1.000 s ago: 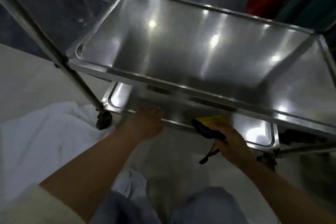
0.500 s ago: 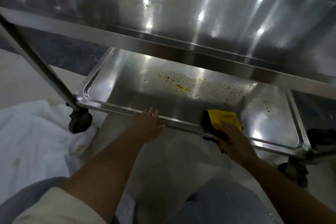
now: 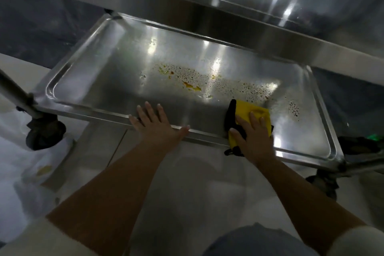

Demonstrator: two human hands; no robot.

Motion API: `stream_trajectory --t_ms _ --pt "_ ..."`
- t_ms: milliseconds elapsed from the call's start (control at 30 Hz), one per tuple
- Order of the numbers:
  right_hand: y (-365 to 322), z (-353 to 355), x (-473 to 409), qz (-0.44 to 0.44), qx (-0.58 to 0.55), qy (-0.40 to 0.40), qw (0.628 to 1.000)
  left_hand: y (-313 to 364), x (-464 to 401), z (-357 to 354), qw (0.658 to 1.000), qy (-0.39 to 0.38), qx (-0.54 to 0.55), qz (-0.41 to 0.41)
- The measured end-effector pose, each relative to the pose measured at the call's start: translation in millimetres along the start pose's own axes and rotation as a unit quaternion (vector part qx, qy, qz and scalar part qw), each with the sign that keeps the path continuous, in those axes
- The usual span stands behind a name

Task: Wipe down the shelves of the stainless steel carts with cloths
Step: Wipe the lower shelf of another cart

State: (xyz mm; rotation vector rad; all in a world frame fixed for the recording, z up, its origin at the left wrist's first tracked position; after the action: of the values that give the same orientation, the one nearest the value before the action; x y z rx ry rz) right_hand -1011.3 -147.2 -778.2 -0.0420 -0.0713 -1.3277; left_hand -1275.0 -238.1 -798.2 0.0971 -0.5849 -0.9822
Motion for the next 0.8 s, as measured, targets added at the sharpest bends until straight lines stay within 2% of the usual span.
stream_trajectory --t_ms 133,233,333,500,567,700,800 --pt "-8.1 -4.9 -5.5 -0.019 0.048 0.013 0.999 -1.8 -5.3 0.7 1.0 -0.002 -0.007 0.01" --pt "-21.4 -0.3 14.6 0.063 0.027 0.049 0.996 -1.1 -12.3 5.5 0.999 -0.001 -0.035 0.041" --pt "2.0 -0.1 26.6 0.113 0.028 0.039 0.992 2.5 -15.8 4.6 0.996 -0.004 -0.041 0.081" --pt "140.7 -4.1 24.6 -0.054 0.057 0.01 0.997 10.9 -25.3 -3.0 0.992 -0.015 -0.026 0.123" --pt "172.4 -6.4 25.3 -0.099 0.07 -0.001 0.993 16.6 -25.6 -3.7 0.992 -0.013 -0.012 0.127" --pt "154.6 -8.0 16.9 -0.164 0.047 -0.005 0.985 38.9 -24.3 -7.0 0.993 -0.004 0.016 0.12" --pt "93.2 -0.5 10.8 -0.085 0.071 0.036 0.993 58.1 -22.5 -9.9 0.992 -0.006 0.036 0.118"
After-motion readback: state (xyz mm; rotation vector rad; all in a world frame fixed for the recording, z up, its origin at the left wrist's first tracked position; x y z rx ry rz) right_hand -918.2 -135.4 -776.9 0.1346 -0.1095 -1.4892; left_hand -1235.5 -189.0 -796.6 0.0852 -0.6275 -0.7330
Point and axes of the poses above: each hand's wrist, its own x-axis away from the middle knuckle, its own z-axis out of the back of the hand, y = z × x, the point moved 10 cm from there along -x, towards the middle knuckle, and after that the axes turned 14 degrees about x, right-handed, at the moved point
